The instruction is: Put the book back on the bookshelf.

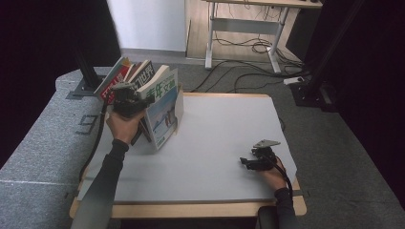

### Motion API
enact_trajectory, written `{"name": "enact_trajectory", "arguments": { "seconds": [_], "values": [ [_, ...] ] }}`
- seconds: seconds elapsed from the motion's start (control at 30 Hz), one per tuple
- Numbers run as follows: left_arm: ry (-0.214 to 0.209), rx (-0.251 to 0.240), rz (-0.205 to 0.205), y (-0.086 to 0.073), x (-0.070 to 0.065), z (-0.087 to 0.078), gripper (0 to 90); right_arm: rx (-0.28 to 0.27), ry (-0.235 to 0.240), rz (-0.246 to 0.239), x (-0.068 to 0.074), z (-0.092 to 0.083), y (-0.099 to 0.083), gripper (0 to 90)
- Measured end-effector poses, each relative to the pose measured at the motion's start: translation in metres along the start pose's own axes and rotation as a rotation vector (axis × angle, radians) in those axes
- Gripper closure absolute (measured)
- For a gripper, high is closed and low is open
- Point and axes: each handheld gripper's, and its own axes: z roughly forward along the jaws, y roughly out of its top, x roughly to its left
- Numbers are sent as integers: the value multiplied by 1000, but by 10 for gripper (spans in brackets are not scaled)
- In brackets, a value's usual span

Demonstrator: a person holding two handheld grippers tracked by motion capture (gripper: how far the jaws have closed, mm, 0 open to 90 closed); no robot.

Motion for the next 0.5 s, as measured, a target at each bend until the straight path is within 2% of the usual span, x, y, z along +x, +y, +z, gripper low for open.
{"name": "enact_trajectory", "arguments": {
  "seconds": [0.2, 0.4, 0.5],
  "values": [
    [17, -26, 16, 6, -2, 10, 743, -2, -1, 3, -1, 0, -1, 293],
    [6, -64, 3, 9, -3, 19, 743, -5, -2, 4, -1, 0, -1, 293],
    [6, -82, 21, 7, -6, 23, 742, -7, -2, 6, -2, 0, -1, 292]
  ]
}}
